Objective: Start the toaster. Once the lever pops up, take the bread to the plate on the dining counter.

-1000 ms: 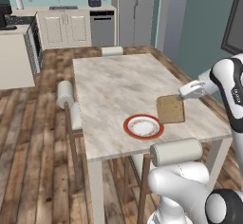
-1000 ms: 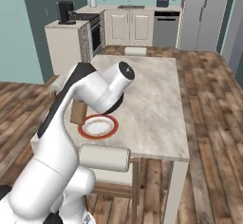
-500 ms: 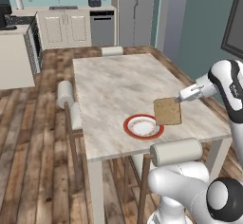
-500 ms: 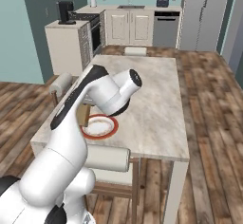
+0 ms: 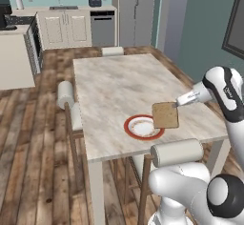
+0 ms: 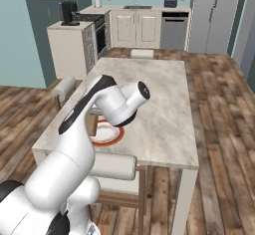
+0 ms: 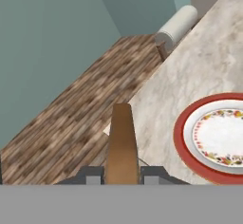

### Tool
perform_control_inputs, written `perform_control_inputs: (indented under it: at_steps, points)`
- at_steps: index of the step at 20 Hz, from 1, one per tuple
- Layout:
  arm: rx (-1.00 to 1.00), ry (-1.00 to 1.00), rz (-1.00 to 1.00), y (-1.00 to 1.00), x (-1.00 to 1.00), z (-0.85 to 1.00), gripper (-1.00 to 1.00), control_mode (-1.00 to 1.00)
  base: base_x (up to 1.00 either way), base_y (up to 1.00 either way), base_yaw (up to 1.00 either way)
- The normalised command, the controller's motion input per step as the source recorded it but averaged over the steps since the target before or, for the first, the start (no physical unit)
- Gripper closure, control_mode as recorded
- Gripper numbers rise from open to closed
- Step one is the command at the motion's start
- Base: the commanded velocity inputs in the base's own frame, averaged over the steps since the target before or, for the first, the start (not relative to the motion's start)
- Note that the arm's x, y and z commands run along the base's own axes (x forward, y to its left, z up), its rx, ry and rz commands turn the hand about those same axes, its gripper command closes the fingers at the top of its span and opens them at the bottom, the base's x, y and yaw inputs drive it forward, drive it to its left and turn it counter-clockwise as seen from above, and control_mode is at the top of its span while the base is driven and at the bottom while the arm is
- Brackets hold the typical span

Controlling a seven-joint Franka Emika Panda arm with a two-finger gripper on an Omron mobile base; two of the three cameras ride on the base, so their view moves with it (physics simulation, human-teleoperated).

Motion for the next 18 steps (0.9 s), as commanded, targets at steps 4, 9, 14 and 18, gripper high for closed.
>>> perform_control_inputs:
  at_steps: [4,9,14,18]
  points:
    - [0.0,-0.04,0.0,0.0,0.2,-0.29,1.0,-1.0,0.0,0.0,0.0]
    - [0.01,-0.02,0.0,0.0,0.24,-0.21,1.0,-1.0,0.0,0.0,0.0]
    - [0.01,0.0,0.0,0.0,0.34,-0.17,1.0,-1.0,0.0,0.0,0.0]
    - [0.01,0.0,0.0,0.0,0.37,-0.17,1.0,-1.0,0.0,0.0,0.0]
